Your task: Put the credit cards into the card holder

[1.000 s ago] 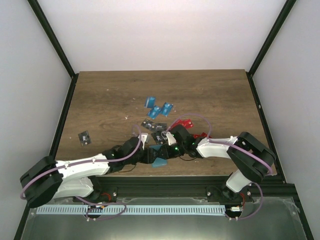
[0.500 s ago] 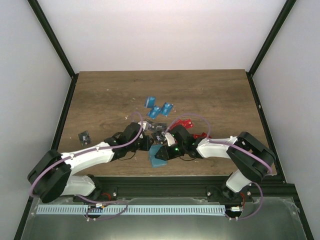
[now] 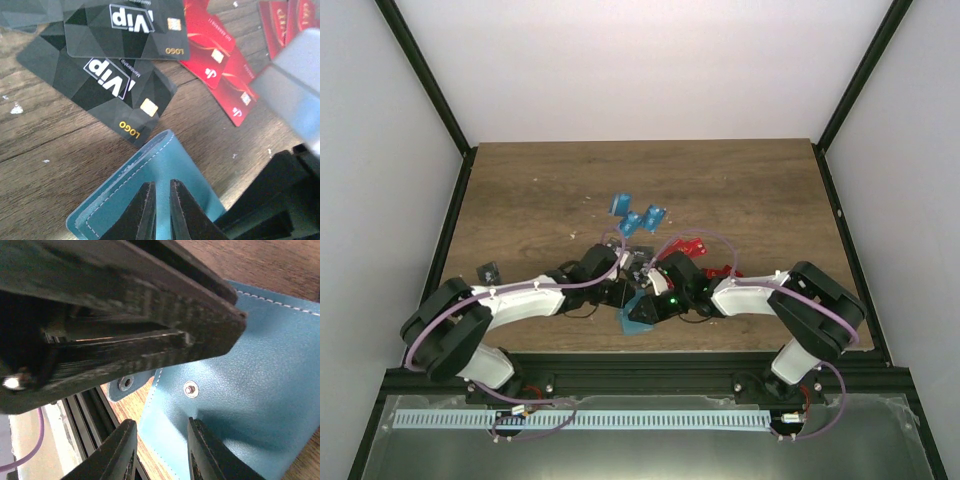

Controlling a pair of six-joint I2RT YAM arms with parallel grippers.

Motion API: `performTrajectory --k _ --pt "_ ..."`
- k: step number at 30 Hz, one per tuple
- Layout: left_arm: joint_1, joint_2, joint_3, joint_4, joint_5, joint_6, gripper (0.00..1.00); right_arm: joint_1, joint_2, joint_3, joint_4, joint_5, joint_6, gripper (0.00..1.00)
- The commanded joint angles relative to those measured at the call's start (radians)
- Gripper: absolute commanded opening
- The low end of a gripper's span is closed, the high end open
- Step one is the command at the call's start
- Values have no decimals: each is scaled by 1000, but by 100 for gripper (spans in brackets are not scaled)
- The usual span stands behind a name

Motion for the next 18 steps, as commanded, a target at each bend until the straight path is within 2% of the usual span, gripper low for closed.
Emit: performTrajectory --k 1,8,18 --pt "7 30 -8 12 -14 22 9 14 12 5 -25 10 -37 31" --pt "7 8 -62 10 -62 9 4 14 3 18 -34 11 -45 30" --pt "7 -51 -139 44 -65 -28 4 48 -24 95 -75 55 -20 30"
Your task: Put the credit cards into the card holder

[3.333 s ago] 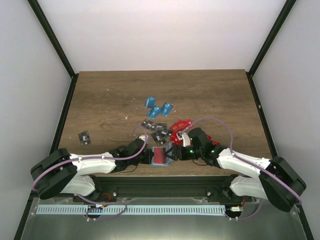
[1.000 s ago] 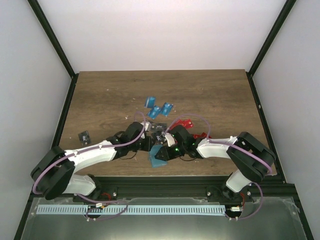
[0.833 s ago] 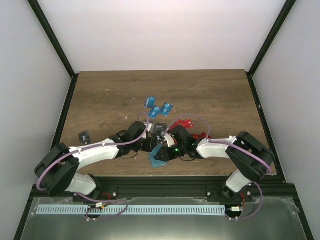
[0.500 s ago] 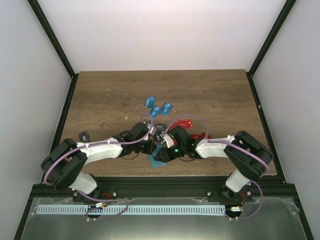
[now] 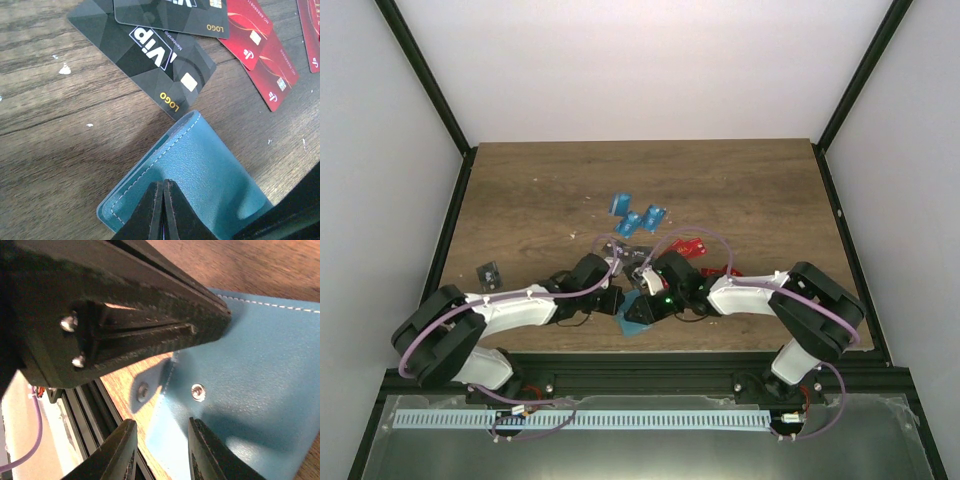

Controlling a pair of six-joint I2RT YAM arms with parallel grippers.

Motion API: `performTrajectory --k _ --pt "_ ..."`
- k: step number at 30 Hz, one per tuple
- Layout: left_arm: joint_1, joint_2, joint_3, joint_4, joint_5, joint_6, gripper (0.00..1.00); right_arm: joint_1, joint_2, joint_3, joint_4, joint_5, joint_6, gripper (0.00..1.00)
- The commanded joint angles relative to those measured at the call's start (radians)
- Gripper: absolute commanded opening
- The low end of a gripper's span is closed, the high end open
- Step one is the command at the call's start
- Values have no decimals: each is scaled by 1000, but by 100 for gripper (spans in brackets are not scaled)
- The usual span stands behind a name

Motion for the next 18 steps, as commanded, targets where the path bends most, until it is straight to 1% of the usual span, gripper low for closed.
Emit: performTrajectory --k 1,10,18 --pt "4 -19 -40 8 -12 -24 4 25 -24 66 -31 37 6 30" --pt "4 -39 -54 18 -7 -32 4 49 -8 108 -47 74 21 30" --pt "4 -36 -57 24 0 -30 4 51 -3 117 -82 102 22 21"
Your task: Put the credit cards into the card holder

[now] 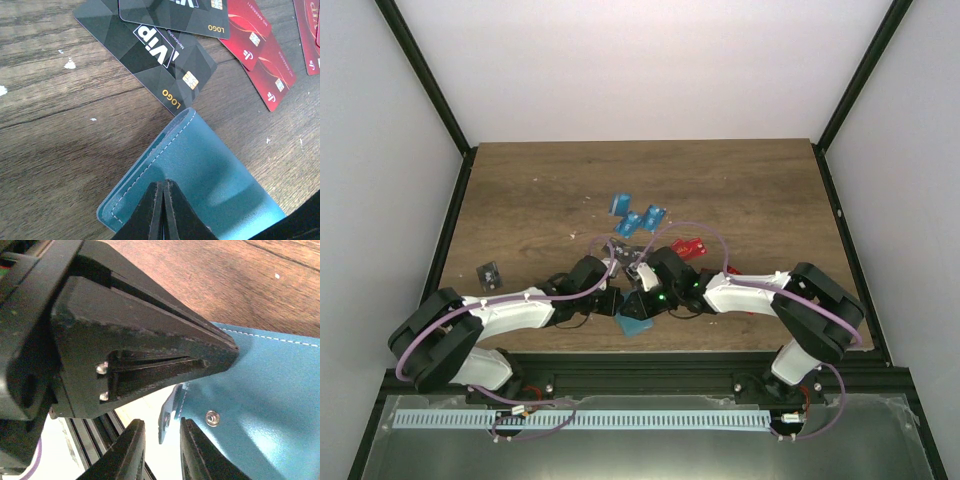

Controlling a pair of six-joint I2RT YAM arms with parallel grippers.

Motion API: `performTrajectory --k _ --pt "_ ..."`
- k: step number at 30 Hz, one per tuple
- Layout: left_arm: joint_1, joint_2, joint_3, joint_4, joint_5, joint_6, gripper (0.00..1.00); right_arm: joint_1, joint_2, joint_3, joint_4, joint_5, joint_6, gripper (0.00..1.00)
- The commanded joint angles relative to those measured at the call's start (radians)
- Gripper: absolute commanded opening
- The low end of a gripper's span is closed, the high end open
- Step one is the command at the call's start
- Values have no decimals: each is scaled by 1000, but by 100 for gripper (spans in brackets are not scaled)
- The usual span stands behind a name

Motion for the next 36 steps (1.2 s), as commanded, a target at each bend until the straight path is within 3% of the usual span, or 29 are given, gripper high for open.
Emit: performTrajectory --k 1,14,22,36 --pt "4 -7 -17 -7 4 -6 4 11 3 40 -27 27 0 21" --pt "4 -3 -17 -6 3 -3 4 15 39 56 -15 0 4 16" --pt "4 -10 -17 -10 3 -3 4 16 44 59 -28 12 3 1" --pt "4 -25 -28 -6 12 5 4 16 79 131 -165 120 -4 1"
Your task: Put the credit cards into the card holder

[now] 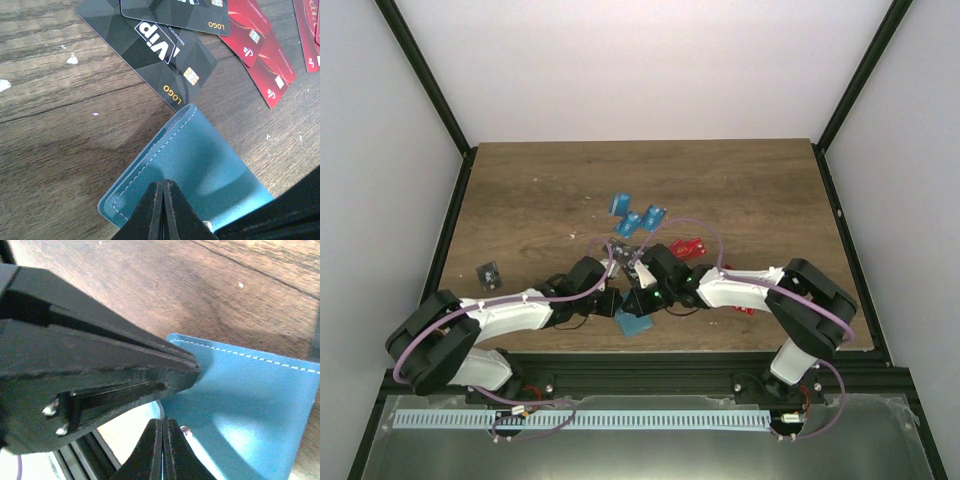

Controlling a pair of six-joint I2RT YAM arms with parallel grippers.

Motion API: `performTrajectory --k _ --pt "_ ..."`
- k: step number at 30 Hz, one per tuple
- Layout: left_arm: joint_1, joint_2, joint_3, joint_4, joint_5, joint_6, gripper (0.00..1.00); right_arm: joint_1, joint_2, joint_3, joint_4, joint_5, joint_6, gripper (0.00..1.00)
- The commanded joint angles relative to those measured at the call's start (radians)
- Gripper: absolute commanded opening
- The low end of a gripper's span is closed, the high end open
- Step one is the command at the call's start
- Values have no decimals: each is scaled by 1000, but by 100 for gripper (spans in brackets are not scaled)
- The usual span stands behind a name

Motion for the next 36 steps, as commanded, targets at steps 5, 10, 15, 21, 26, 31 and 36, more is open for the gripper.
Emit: performTrajectory --k 5,10,15,21,26,31,36 --pt "4 -9 -19 1 11 4 4 10 69 74 -86 46 -6 1" --pt "3 -10 -22 4 13 6 4 10 76 75 -91 56 0 1" --pt "3 -11 -26 6 14 8 4 10 63 86 -103 65 0 1" --pt "4 -12 -29 7 12 10 4 10 66 101 -130 68 -10 1" --pt "3 -10 -32 9 10 10 4 10 59 100 -139 70 -9 1" --pt "3 -9 -33 10 8 10 4 10 54 102 -147 75 -9 1" --pt "3 -6 -33 9 6 10 4 10 54 95 -149 81 -4 1"
